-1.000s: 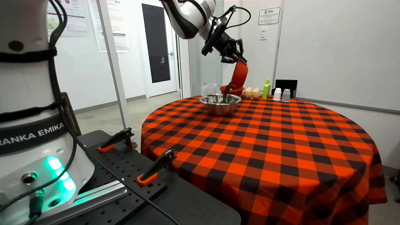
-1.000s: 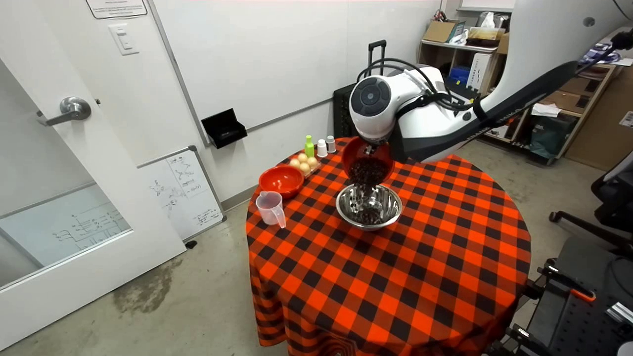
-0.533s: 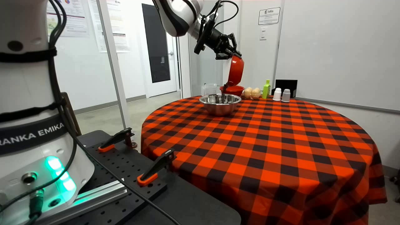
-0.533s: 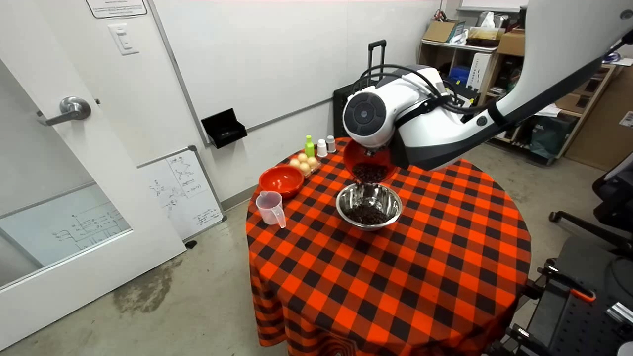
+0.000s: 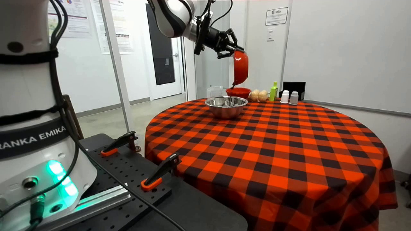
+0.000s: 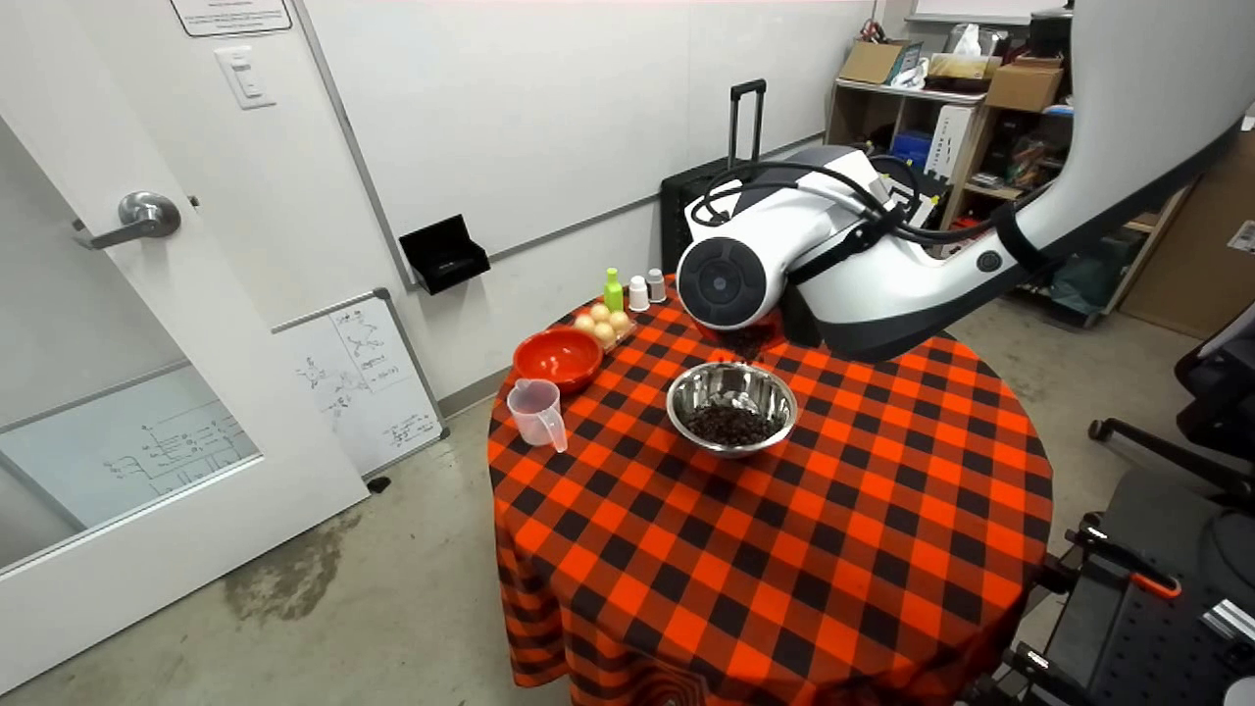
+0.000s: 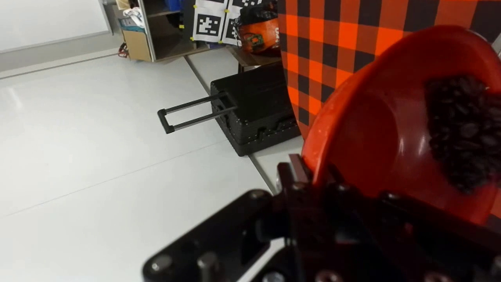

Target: Pick up the orange bowl and pour its contents in the silver dish.

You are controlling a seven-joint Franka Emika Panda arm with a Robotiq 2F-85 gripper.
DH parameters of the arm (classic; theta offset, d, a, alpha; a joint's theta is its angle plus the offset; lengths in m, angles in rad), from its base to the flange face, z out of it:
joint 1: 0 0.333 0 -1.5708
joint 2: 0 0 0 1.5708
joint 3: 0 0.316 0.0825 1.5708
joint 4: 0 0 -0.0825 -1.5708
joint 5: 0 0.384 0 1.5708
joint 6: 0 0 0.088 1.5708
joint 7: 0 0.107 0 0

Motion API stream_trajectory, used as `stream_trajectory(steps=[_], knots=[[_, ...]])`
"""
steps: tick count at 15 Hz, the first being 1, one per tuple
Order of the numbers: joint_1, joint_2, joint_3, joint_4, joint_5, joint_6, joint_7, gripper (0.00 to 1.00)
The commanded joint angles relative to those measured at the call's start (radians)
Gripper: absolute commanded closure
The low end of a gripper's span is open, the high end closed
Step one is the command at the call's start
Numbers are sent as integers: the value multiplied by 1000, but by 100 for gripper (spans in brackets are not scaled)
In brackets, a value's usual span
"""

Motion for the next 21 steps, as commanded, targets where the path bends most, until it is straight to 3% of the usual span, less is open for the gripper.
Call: stream_trajectory(steps=[1, 5, 13, 21], knots=[[-5, -41, 42, -42, -98, -90, 71, 98], [-6, -53, 79, -53, -143, -175, 111, 98], [-20, -71, 115, -60, -114, -228, 101, 98], [-201, -23, 64, 9, 315, 132, -162, 98]])
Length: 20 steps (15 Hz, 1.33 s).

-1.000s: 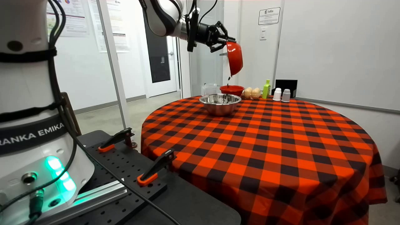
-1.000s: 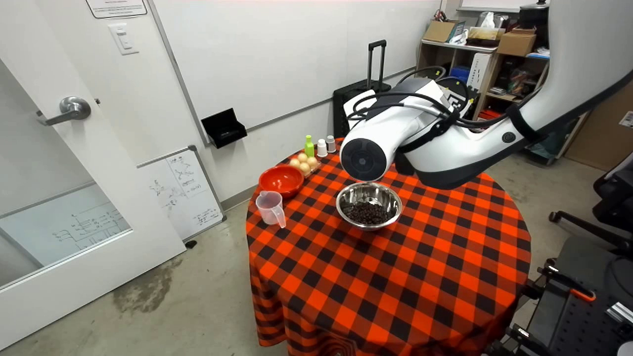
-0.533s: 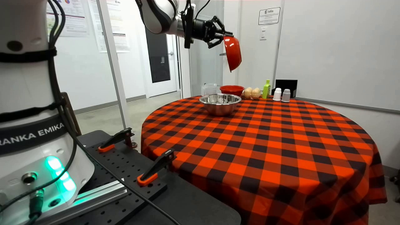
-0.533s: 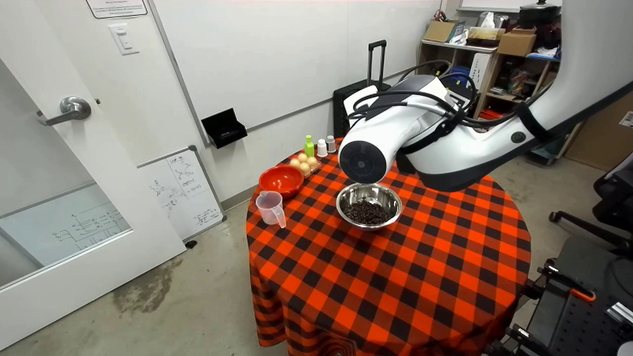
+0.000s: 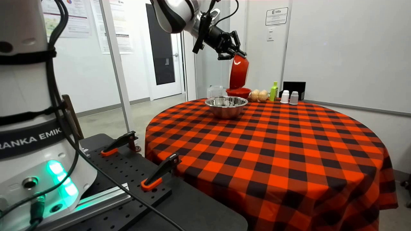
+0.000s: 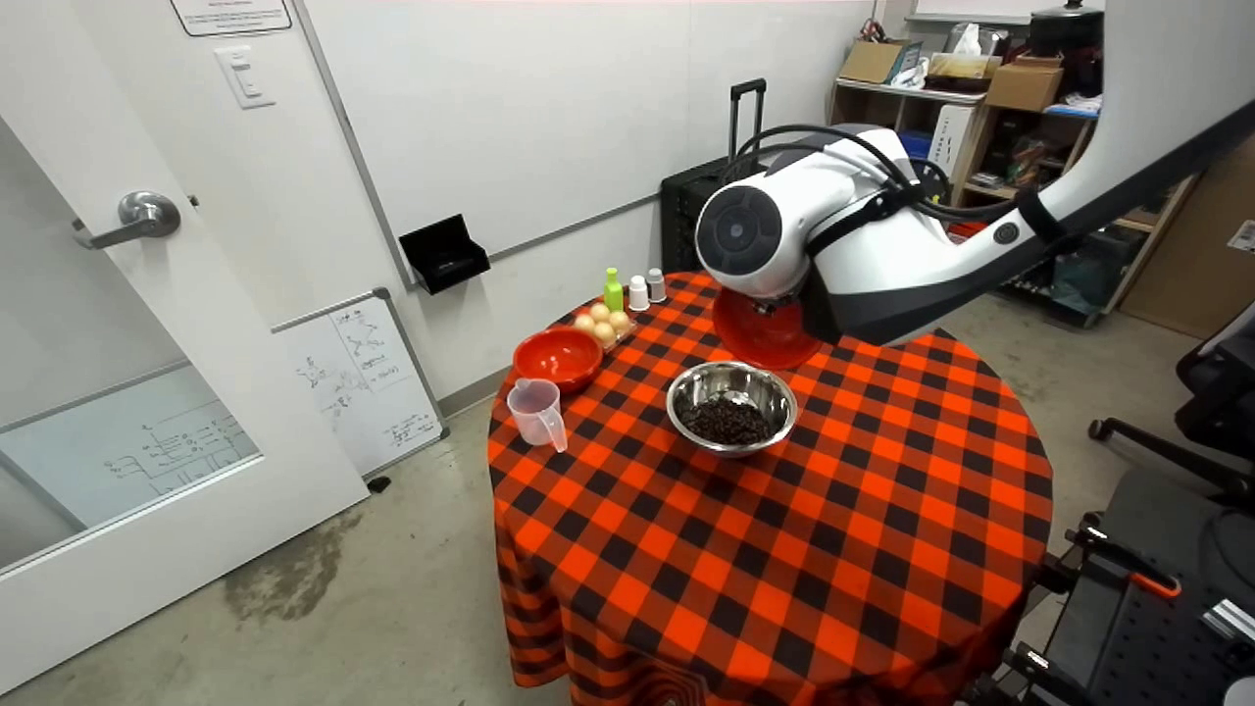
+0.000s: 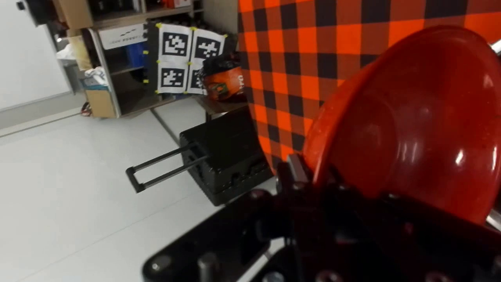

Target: Pick up the orange bowl and pour its contents in the silver dish.

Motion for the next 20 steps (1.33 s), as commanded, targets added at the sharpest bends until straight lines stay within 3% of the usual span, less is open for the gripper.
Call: stream_trajectory(steps=[1, 5, 10, 14, 20], knots=[[-80, 29, -34, 56, 189, 129, -154, 98], [-160, 73, -87, 96, 468, 248, -340, 98], [-224, 108, -161, 106, 862, 280, -533, 98], [-267, 131, -192, 87, 1137, 274, -610, 98], [-344, 146, -184, 24, 1513, 315, -669, 98]])
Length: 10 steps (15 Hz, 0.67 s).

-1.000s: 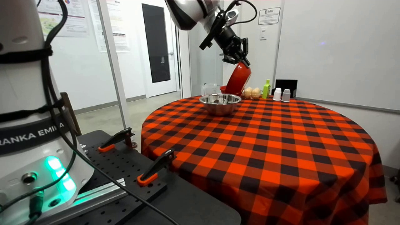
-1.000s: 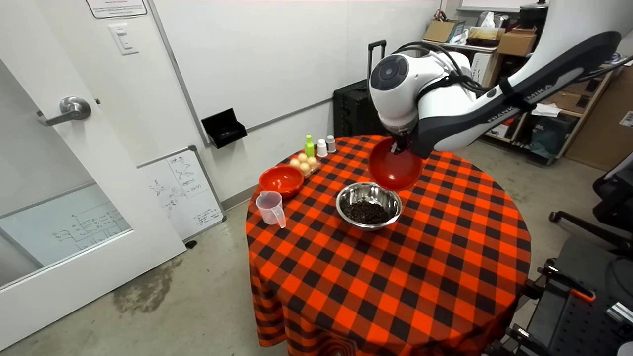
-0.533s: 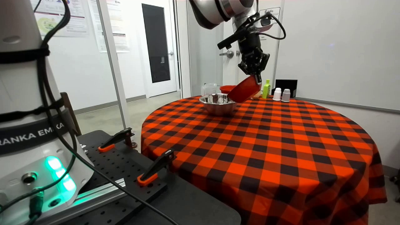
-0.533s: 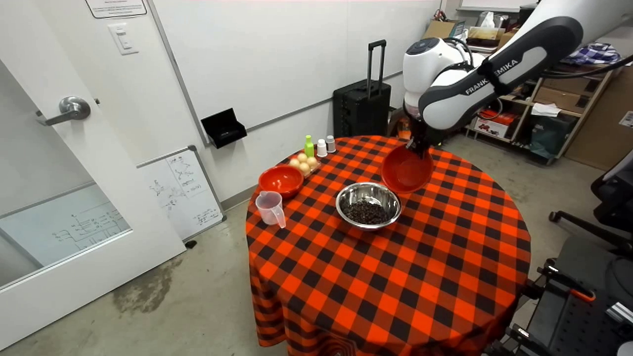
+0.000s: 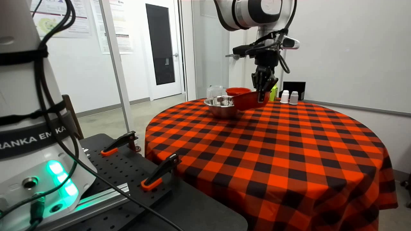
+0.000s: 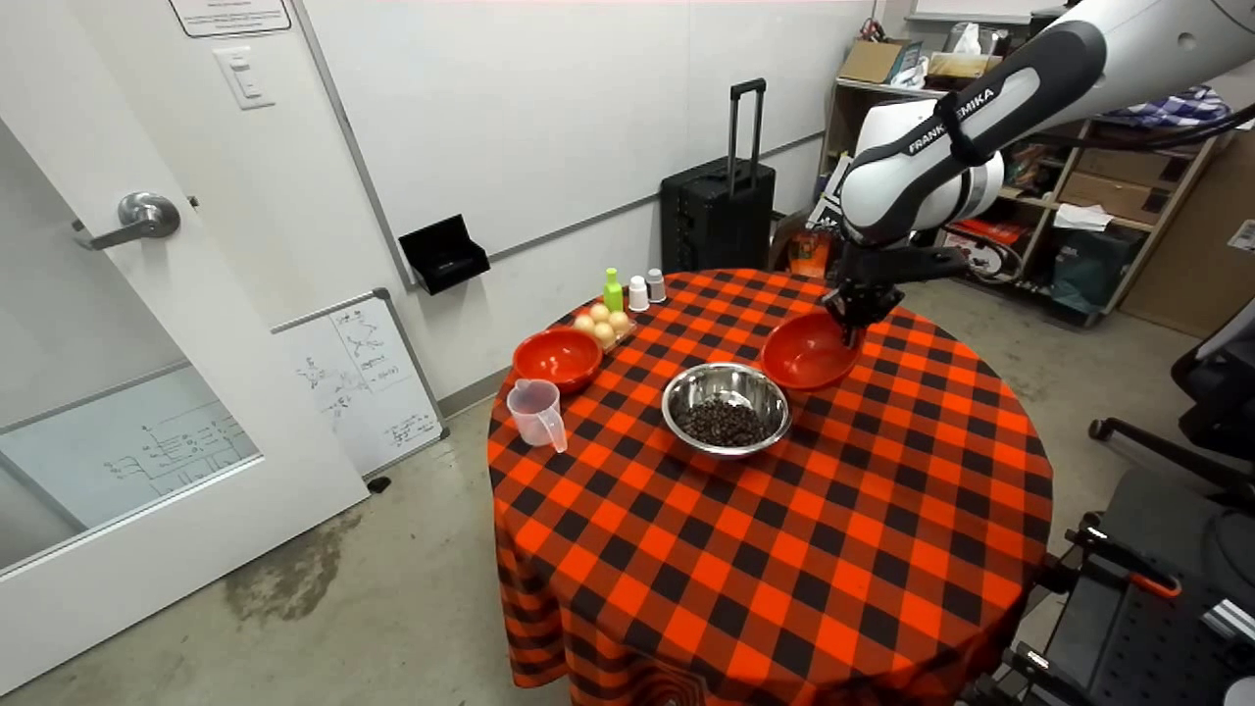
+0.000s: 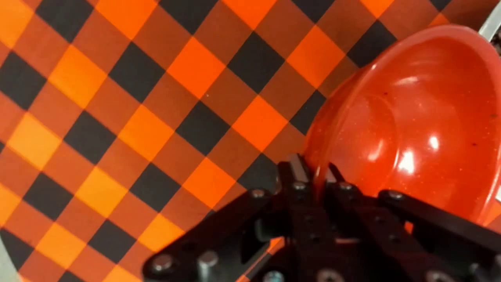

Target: Pick up the orange bowl and pour its contents in the silver dish.

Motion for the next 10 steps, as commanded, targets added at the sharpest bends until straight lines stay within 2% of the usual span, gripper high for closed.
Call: stream_trajectory(steps=[1, 6, 10], knots=[[-49, -20, 9, -68, 214, 58, -57, 98], [-134, -39, 42, -182, 550, 186, -185, 98], [-155, -29, 44, -233, 734, 273, -318, 98]])
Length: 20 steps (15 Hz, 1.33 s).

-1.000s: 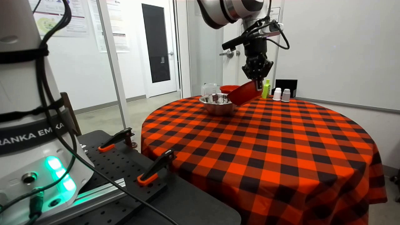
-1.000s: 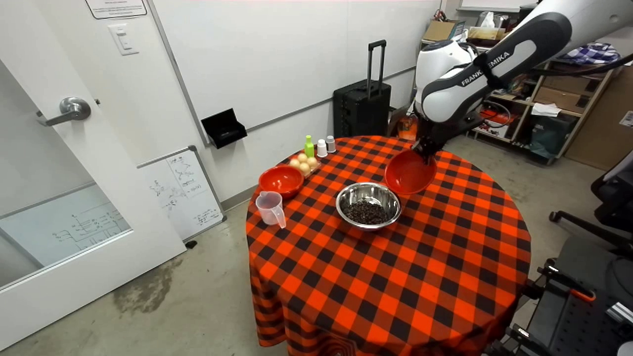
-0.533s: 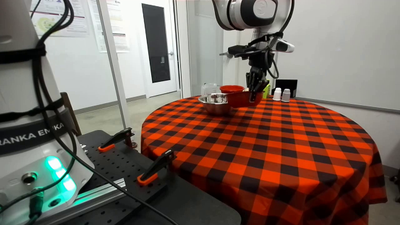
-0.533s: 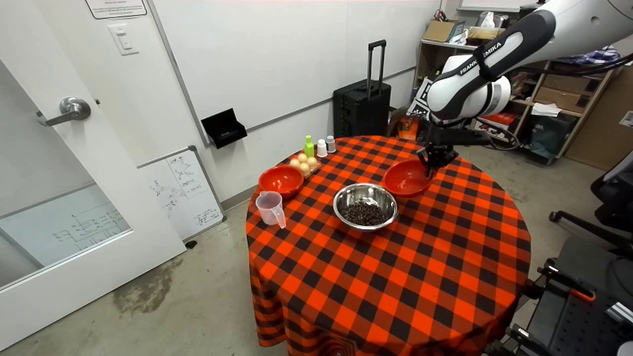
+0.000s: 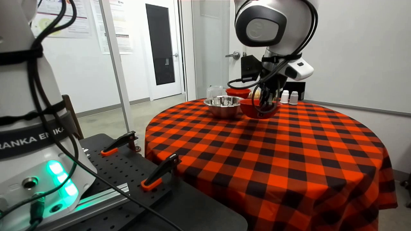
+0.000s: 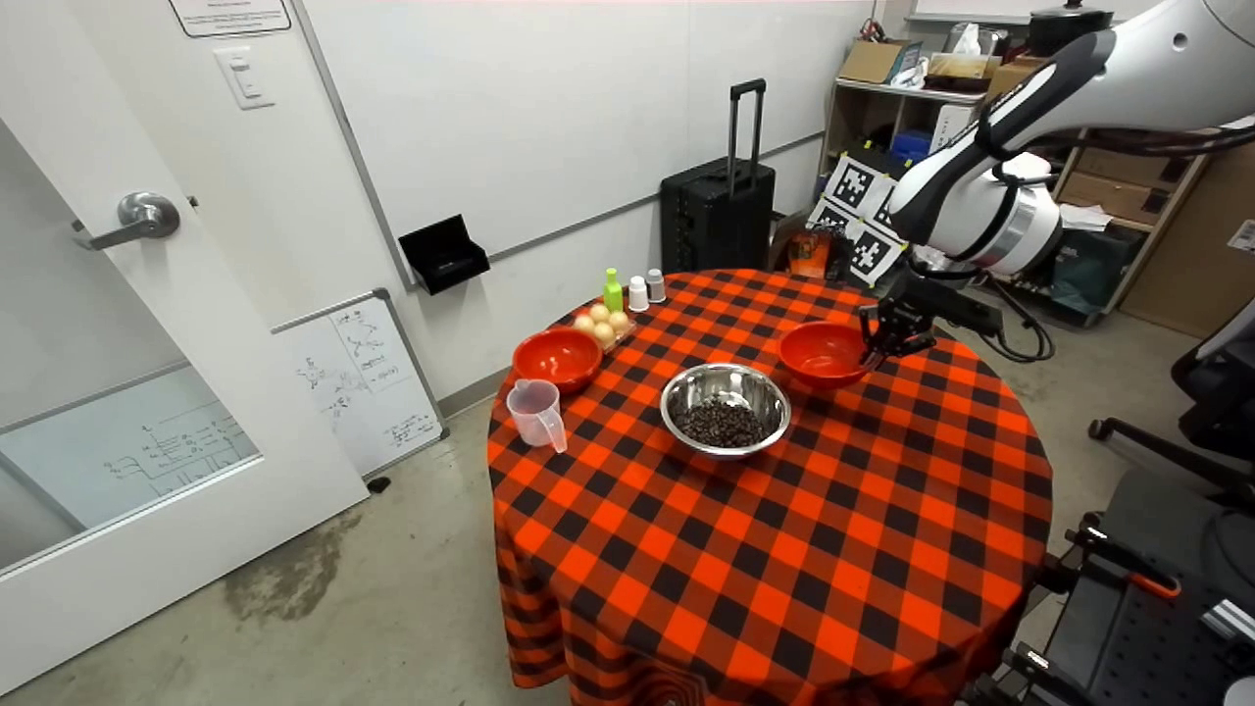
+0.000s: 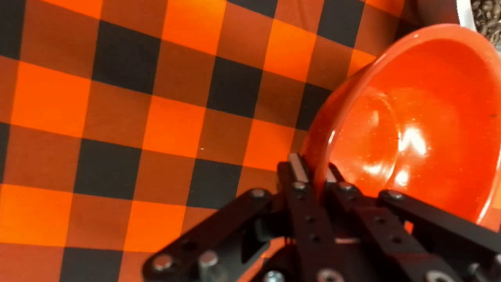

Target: Pick up the orange bowl and pour its contents in the silver dish.

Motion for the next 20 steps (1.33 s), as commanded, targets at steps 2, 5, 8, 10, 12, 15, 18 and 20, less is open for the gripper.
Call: stream_trajectory(steps=[2, 5, 8, 10, 12, 15, 18, 20], knots=[[-9, -26, 2, -65, 155, 71, -110, 98], [16, -22, -30, -82, 137, 83, -92, 98], [30, -13, -51, -94, 114, 82, -71, 98], [37, -7, -58, -101, 111, 78, -62, 98], [43, -2, -62, -104, 105, 72, -58, 98], [51, -2, -66, -104, 83, 62, -57, 60], [70, -23, -70, -94, 19, 49, -60, 38], [70, -42, -39, -130, 17, 93, -134, 24]])
